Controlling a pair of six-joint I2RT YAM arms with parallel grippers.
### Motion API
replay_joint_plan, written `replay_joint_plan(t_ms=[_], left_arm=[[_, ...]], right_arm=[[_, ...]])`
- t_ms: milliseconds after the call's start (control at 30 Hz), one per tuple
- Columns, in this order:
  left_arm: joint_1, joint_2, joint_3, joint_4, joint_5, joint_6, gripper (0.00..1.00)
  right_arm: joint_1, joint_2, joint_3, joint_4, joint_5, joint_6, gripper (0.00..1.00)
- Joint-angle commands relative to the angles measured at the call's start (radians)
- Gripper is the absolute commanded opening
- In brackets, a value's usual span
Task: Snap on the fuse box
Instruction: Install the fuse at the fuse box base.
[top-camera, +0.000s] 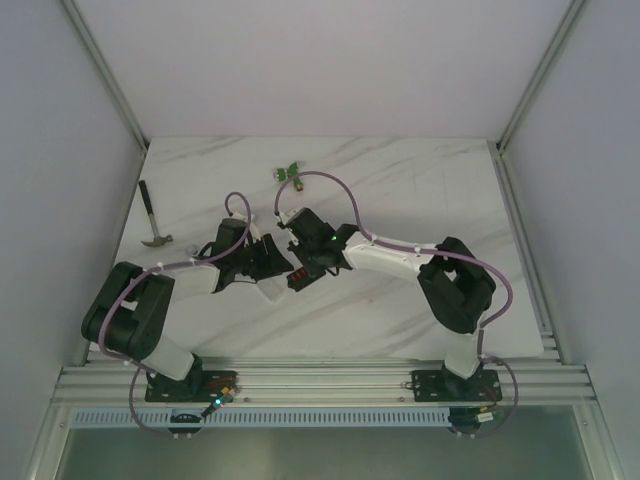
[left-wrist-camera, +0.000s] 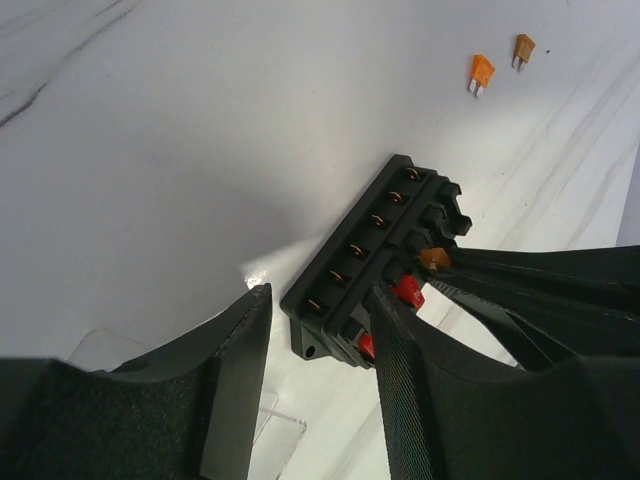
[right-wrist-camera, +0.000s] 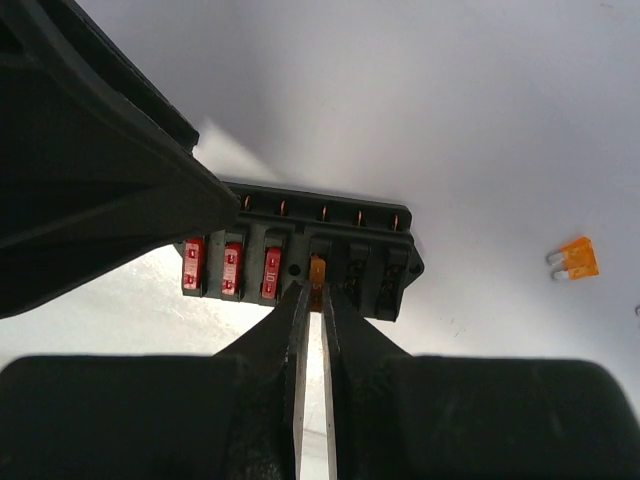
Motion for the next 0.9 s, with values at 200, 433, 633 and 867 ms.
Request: replay_joint_plan(t_ms=[200, 433, 633, 867], left_arm=[[0.007, 0.023, 0.011, -0.009, 0.018, -0.008, 0.53], [0.006, 0.028, 0.014, -0.009, 0.020, -0.011, 0.52], [0.007, 0.028, 0.015, -0.009, 0.018, -0.015, 0.52], [0.006, 0.022, 0.014, -0.009, 0.017, -0.018, 0.52]], right_arm=[[0.019, 0.010, 0.005, 0.001, 0.081, -0.002, 0.00], [0.029, 0.020, -0.022, 0.015, 0.089, 0.018, 0.00], [0.030, 0.012, -0.055, 0.028, 0.106, 0.042, 0.00], [0.030, 0.009, -0.092, 0.034, 0.109, 0.046, 0.00]])
